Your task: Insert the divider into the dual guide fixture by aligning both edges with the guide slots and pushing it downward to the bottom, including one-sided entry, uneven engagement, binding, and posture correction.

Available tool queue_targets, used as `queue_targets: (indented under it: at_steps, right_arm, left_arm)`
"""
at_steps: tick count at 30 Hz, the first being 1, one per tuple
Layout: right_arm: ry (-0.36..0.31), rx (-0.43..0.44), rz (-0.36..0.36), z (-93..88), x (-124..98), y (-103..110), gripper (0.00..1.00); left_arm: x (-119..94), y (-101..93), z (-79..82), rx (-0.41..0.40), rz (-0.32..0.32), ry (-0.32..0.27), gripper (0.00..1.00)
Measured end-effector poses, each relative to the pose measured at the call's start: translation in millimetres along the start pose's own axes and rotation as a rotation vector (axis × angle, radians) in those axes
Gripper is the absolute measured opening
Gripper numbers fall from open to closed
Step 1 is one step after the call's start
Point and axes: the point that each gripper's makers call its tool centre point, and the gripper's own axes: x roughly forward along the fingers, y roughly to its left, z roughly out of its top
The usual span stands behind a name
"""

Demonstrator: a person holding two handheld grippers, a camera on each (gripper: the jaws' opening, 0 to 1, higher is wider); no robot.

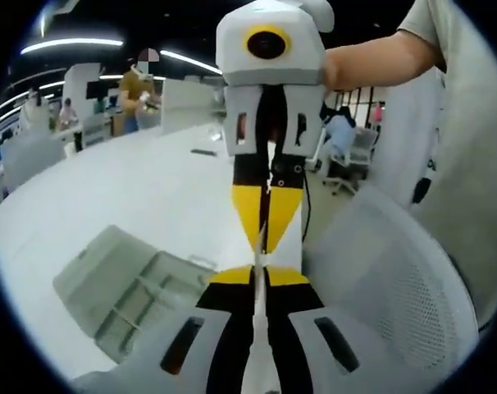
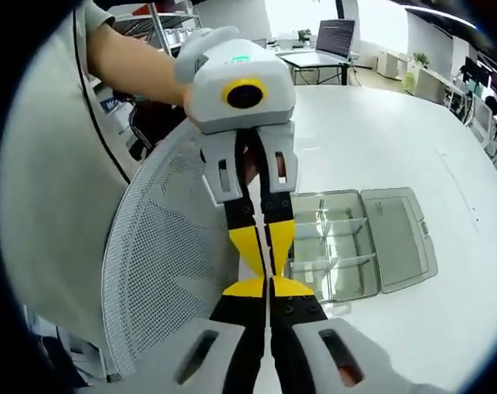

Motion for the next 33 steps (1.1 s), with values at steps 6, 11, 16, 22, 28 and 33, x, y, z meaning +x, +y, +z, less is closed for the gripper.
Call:
queue_targets:
  at_steps: [6, 11, 16, 22, 28, 33]
  right_arm:
    - [0.027, -0.017, -0.020, -1.7, 1, -6, 0.00]
    - [0.047, -0.024, -0.047, -4.2, 3, -12, 0.00]
    - [0.063, -0.034, -0.082, -4.8, 4, -20, 0.00]
    - [0.080, -0.043, -0.125, -3.8, 5, -31, 0.00]
    - [0.116, -0.056, -0.162, -8.1, 9, -42, 0.00]
    - [0.142, -0.053, -0.185, -12.0, 11, -50, 0.00]
  left_arm:
    - [-6, 8.3, -1.5, -0.013, 0.048, 0.006, 0.10]
    - [-12, 12.0, -1.3, -0.001, 0.078, 0.010, 0.12]
    - [-16, 14.3, -4.2, 0.003, 0.104, 0.026, 0.17]
    - [-24, 15.9, -5.6, -0.001, 0.133, 0.030, 0.25]
    - [-31, 19.5, -12.4, -0.011, 0.164, 0.052, 0.30]
    - [-37, 21.7, -13.1, -0.032, 0.189, 0.053, 0.33]
